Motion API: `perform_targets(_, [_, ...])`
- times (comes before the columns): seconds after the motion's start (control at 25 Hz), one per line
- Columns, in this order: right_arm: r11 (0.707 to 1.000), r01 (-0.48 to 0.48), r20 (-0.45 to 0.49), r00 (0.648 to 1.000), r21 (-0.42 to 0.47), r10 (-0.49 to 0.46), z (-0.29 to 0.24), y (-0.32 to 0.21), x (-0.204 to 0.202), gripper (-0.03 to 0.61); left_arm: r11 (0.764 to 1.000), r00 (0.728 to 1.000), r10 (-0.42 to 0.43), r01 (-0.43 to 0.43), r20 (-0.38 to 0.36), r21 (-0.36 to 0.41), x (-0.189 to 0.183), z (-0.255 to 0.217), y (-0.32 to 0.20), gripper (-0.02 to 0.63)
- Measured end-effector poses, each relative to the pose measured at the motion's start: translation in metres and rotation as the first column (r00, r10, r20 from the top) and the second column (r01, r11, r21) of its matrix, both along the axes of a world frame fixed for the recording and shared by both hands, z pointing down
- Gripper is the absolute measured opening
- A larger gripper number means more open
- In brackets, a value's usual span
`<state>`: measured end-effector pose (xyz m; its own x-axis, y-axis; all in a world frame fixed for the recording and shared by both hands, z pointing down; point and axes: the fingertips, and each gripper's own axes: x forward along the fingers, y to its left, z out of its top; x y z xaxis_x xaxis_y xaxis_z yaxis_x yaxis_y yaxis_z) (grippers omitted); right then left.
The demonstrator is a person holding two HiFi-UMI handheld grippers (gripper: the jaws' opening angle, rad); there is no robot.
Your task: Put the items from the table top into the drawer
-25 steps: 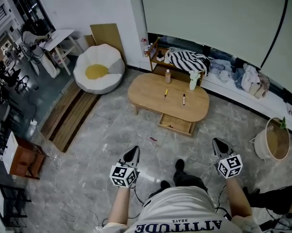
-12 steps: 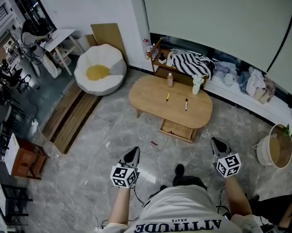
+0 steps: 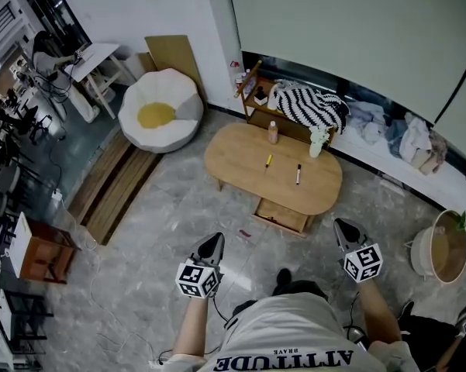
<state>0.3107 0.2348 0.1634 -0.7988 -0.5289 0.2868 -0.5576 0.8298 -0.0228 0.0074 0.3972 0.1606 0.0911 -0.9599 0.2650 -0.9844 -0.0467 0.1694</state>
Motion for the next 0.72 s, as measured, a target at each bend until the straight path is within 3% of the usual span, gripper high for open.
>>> perform_targets(0.72, [0.999,0.031,-0.003,0.999,-0.035,-0.032,0.012,-0.075,-0.005,0.021,1.0,1.0,0.003,-0.003,0.009,-0.031,0.004,0.003,-0.077,0.021])
